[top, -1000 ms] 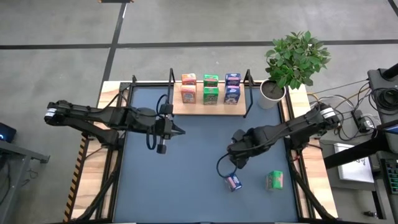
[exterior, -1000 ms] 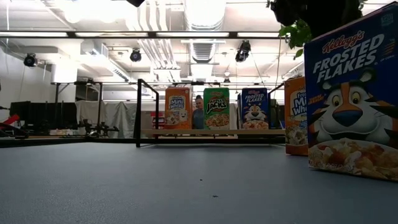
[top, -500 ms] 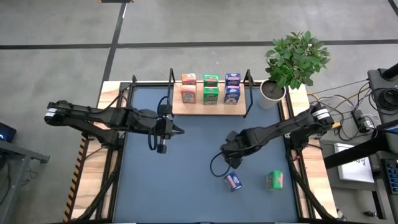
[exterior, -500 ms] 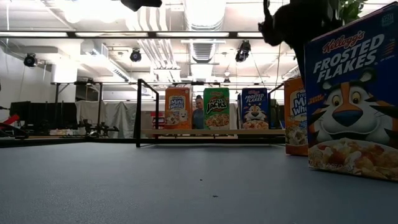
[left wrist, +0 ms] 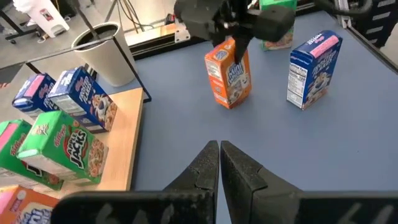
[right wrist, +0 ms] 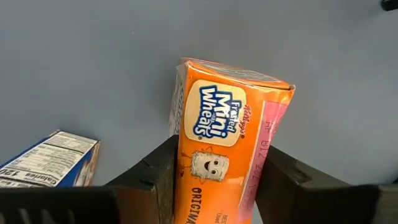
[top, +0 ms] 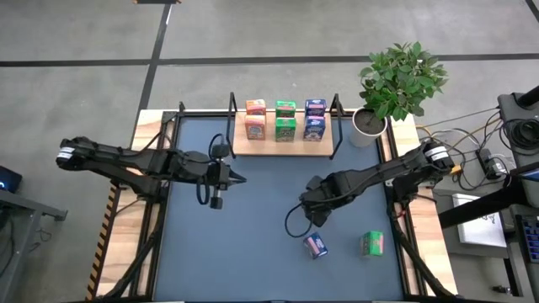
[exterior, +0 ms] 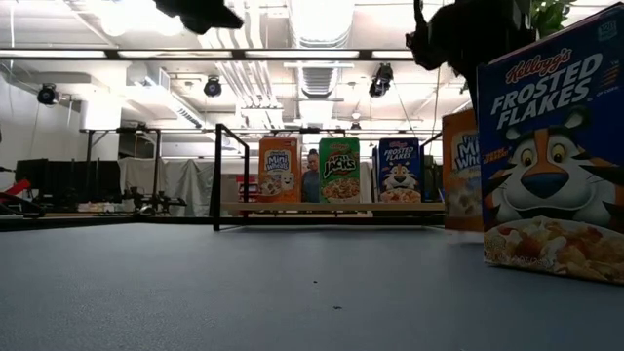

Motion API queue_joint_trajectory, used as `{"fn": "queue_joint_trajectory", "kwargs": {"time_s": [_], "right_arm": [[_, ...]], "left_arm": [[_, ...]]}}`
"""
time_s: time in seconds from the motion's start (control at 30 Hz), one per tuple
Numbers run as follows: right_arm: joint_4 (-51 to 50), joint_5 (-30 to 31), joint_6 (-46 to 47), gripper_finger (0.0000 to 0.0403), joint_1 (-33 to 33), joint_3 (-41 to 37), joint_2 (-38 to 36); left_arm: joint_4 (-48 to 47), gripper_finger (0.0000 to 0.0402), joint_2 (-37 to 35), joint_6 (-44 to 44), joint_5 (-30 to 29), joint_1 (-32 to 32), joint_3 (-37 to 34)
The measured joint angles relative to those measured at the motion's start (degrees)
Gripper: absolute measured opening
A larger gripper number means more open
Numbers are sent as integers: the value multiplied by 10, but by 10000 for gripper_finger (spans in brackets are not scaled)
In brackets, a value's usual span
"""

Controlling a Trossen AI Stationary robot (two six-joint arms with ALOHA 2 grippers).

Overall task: Stack cereal on shelf
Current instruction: Put the orange cereal box on the shelf

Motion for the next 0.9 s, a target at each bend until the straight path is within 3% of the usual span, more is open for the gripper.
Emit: {"fn": "queue_joint_trajectory", "kwargs": {"time_s": [0.2,0.4,0.63,0.9], "right_arm": [[1,0,-34,156,-36,6,-22],[25,1,-126,153,-96,64,-18],[44,6,-263,151,-160,190,14],[13,4,-454,151,-208,391,121]], "left_arm": [[79,0,-63,-5,-1,0,-87],[163,0,-121,-1,-1,1,-159],[216,0,-171,17,-47,4,-218],[233,0,-219,31,-76,4,-248]]}}
